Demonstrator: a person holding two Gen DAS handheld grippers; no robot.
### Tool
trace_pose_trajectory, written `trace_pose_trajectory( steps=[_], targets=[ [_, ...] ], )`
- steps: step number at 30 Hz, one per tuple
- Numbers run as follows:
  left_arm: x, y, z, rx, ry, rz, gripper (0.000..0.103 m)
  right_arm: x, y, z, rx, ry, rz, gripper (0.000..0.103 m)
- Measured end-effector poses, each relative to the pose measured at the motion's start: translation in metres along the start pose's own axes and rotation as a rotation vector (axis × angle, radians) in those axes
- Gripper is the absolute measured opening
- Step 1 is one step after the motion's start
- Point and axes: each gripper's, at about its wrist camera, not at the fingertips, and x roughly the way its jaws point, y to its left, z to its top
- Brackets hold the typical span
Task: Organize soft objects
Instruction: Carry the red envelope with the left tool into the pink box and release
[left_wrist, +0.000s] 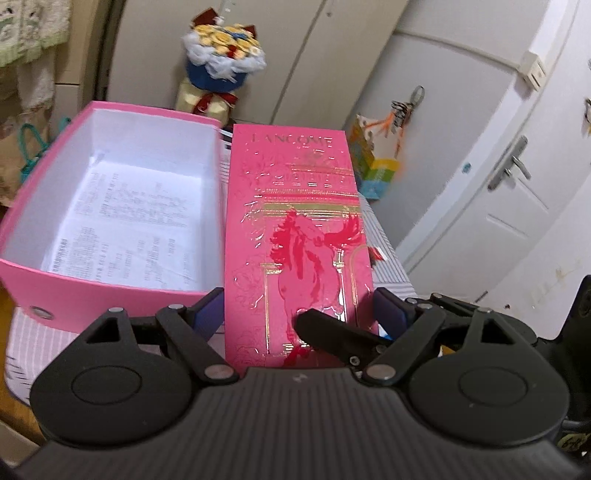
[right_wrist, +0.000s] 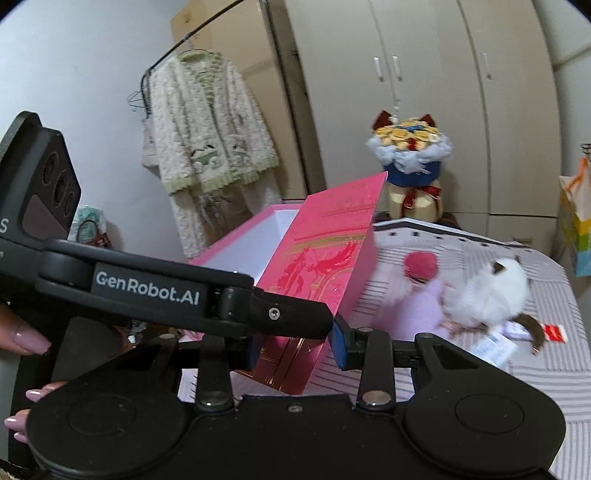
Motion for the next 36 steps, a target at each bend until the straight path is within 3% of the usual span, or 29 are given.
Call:
trace_pose_trajectory(
  steps=[8, 17, 26, 32, 36],
  targets=[
    [-0.015, 0.034, 0.033, -0.016, -0.040, 0.076, 0.085, 0.037, 0.017, 0.028, 0.001, -0.008, 0.095, 0.042],
    [0.011, 0.085, 0.067, 0.020, -0.060, 0.133, 0.085, 0.110, 0.013, 0.045, 0.057, 0.012, 0.164, 0.042],
    [0.055, 0.130, 0.102, -0.026, 0.034, 0.108, 0.085, 0.172, 0.004, 0.061, 0.068, 0.085, 0.125, 0.042],
    [0.078, 0.149, 0.104, -0.086, 0.133, 0.099, 0.085, 0.192, -0.004, 0.059, 0.107, 0.170, 0.111, 0.043],
    [0.087, 0.155, 0.103, -0.109, 0.156, 0.095, 0.085, 0.199, 0.000, 0.057, 0.086, 0.202, 0.086, 0.043]
  ],
)
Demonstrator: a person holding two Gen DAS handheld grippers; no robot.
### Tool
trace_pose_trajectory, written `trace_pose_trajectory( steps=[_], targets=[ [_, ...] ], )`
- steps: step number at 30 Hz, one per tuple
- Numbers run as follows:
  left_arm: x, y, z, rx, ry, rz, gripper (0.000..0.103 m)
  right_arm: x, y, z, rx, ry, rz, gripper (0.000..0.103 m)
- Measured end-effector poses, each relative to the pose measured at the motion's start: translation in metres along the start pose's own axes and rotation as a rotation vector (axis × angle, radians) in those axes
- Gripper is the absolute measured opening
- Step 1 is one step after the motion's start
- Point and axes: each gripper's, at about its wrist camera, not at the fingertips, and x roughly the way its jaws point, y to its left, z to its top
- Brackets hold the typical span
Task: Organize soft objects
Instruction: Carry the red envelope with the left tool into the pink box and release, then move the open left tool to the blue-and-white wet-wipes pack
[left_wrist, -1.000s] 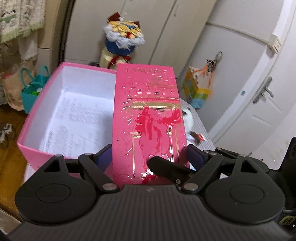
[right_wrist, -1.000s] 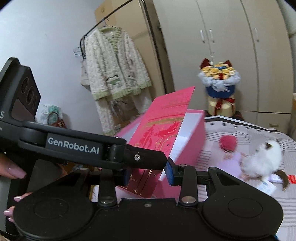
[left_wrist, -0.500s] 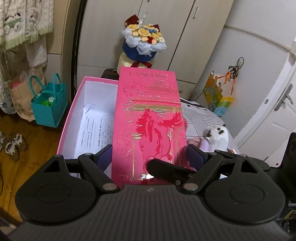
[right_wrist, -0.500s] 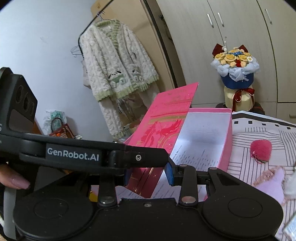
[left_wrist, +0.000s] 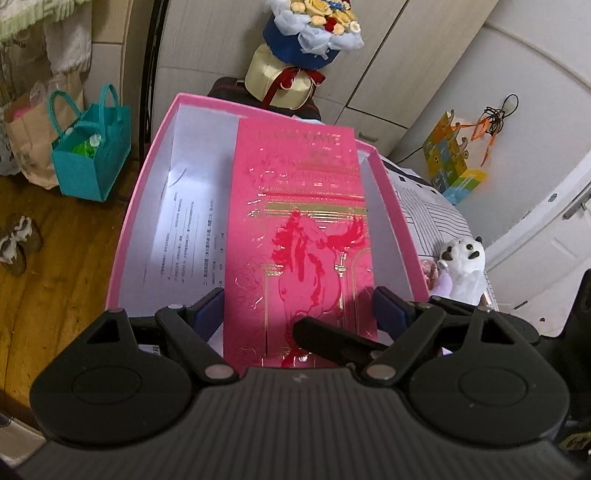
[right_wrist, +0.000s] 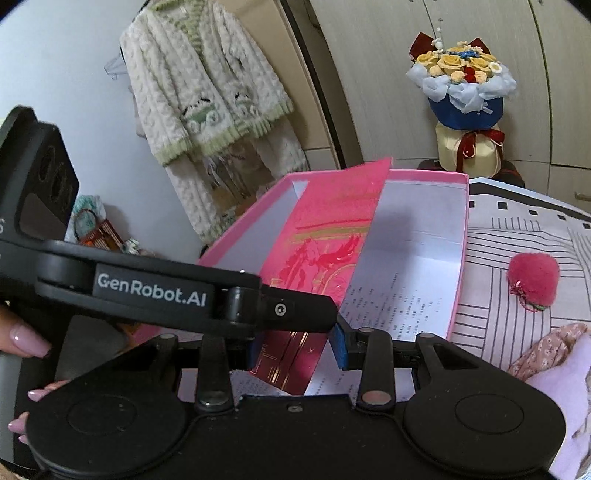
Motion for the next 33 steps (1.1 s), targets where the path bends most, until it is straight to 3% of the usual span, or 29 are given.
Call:
trace_pose_trajectory(
  steps=[10, 13, 24, 33],
  targets=[
    [0.004, -0.001, -0.005, -0.010, 0.028, 0.019, 0.088, 0.007, 0.009, 0.010, -0.097, 0.054, -0.089, 0.046],
    [-0.007, -0.010, -0.008, 0.042, -0.021, 0.055, 0.088, 0.007, 0.012, 0.010, -0.114, 0.053, -0.123, 0.057],
    [-0.060, -0.035, -0.023, 0.165, -0.114, 0.104, 0.088, -0.030, 0.027, 0.002, -0.189, 0.003, -0.151, 0.066],
    [-0.115, -0.062, -0.050, 0.261, -0.187, 0.097, 0.089, -0.078, 0.042, -0.012, -0.244, -0.050, -0.142, 0.076]
  ],
)
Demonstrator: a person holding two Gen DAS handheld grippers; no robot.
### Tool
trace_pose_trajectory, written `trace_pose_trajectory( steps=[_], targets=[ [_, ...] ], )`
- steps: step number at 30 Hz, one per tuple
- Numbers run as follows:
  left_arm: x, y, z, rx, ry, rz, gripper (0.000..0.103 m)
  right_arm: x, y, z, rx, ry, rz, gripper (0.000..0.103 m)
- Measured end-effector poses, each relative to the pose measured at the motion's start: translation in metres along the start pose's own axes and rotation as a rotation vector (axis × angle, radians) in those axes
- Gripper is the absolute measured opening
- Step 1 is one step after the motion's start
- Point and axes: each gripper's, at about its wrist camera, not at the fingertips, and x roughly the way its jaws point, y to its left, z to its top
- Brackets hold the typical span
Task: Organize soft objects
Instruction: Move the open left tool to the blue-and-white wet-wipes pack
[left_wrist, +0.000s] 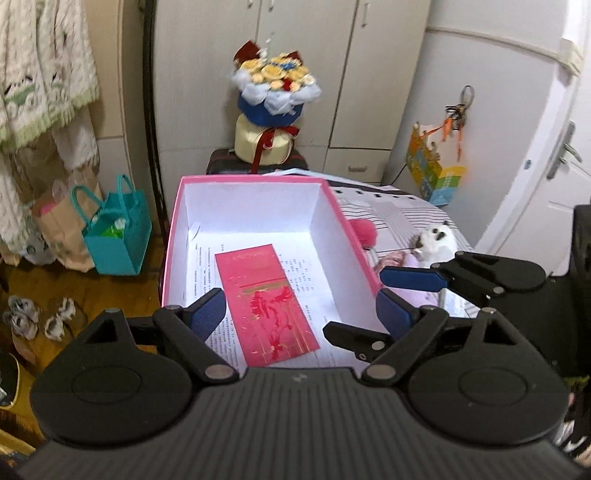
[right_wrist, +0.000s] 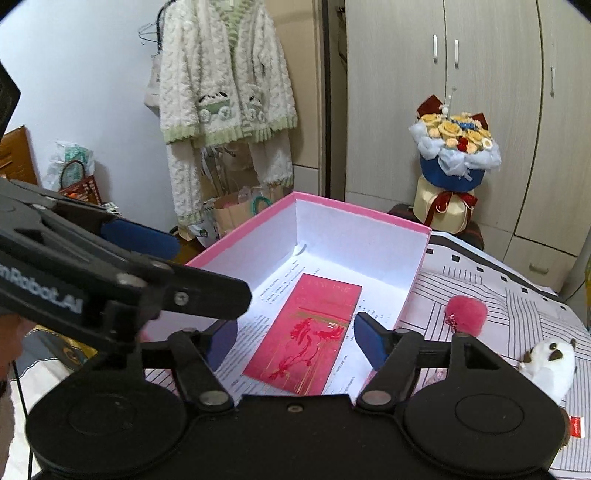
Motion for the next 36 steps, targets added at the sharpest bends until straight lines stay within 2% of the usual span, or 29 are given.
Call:
trace_pose_trajectory(
  steps=[7, 15, 23, 28, 32, 36],
  targets=[
    [-0.037, -0.028, -0.012, 0.079, -0.043, -0.023, 0.094, -0.047, 0.004, -0.013, -0.041, -0.032, 0.019, 0.083],
    [-0.055, -0.064, -0.036, 0.136, -0.056, -0.086, 0.099, -0.103, -0.003, -0.040, -0.056, -0.068, 0.003, 0.089],
    [-0.053, -0.107, -0.060, 0.224, -0.029, -0.148, 0.100, -0.149, -0.033, -0.093, -0.037, -0.051, -0.001, 0.091],
    [-0.042, -0.139, -0.074, 0.304, 0.009, -0.173, 0.103, -0.174, -0.045, -0.125, -0.052, -0.066, -0.084, 0.095],
    [-0.028, -0.161, -0.084, 0.349, 0.053, -0.219, 0.103, -0.179, -0.059, -0.145, -0.025, -0.060, -0.106, 0.095],
    [-0.004, -0.174, -0.091, 0.336, 0.091, -0.254, 0.103, -0.173, -0.075, -0.165, -0.001, -0.055, -0.105, 0.095]
  ],
)
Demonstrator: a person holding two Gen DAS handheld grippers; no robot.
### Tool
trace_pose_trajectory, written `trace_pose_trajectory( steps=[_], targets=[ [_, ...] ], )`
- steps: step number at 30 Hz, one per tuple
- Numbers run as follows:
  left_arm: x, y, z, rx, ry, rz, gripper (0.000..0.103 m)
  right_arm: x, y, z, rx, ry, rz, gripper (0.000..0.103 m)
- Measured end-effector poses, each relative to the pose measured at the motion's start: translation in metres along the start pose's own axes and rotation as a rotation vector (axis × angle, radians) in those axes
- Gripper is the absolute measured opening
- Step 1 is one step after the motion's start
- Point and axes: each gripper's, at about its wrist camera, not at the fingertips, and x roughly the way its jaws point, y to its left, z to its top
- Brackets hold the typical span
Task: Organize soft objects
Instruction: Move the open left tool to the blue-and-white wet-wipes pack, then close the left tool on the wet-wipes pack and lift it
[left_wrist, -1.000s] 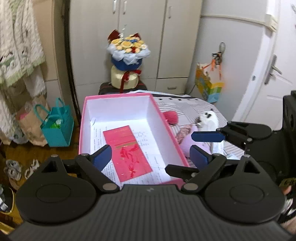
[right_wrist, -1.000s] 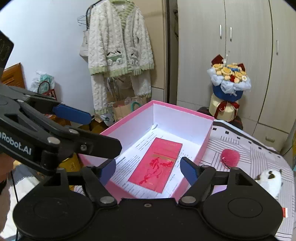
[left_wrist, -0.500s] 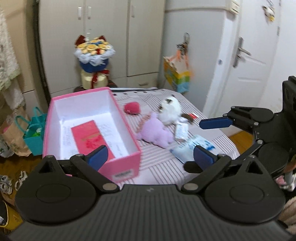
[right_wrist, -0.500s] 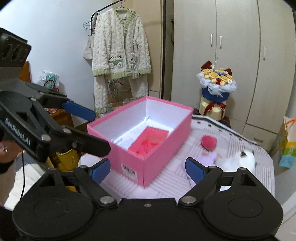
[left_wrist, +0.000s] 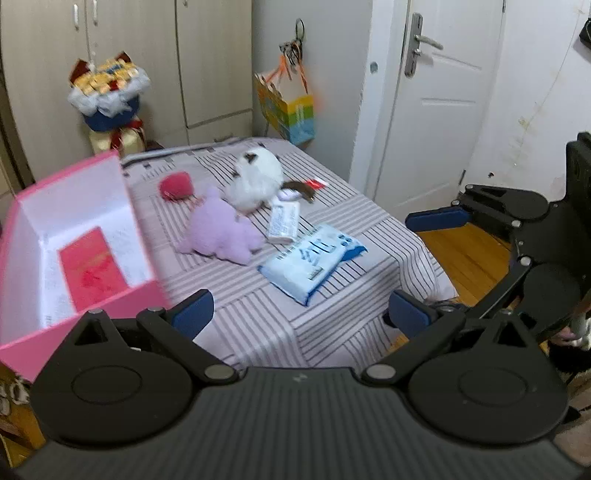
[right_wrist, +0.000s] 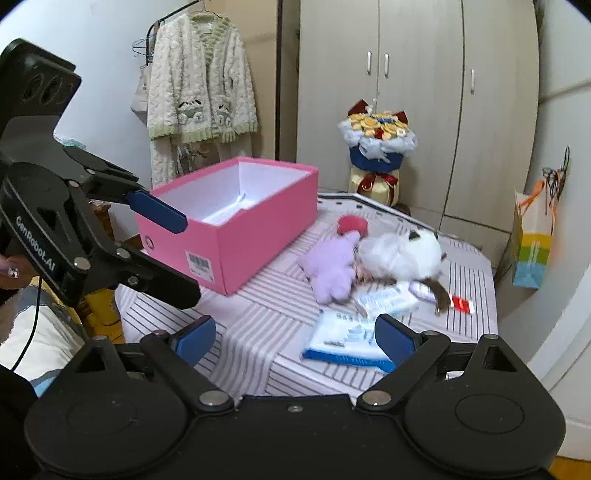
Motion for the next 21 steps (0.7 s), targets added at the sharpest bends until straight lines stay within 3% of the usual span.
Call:
trace_pose_trajectory(
  steps=[7, 13, 18, 21],
  targets=[
    [0.053, -0.001, -0.002, -0.051, 0.046, -0.072, 0.101, 0.030, -0.019, -0.031, -0.040, 0.014, -0.041, 0.095],
    [0.106, 0.014, -0.004, -0.177, 0.090, -0.114, 0.099, 0.058, -0.049, -0.047, 0.015, -0.004, -0.070, 0.095],
    [0.134, 0.028, -0.005, -0.286, 0.087, -0.154, 0.090, 0.082, -0.075, -0.054, 0.069, 0.016, -0.043, 0.095],
    [0.146, 0.029, -0.005, -0.302, 0.069, -0.142, 0.086, 0.089, -0.083, -0.055, 0.074, 0.022, -0.015, 0.095]
  ],
)
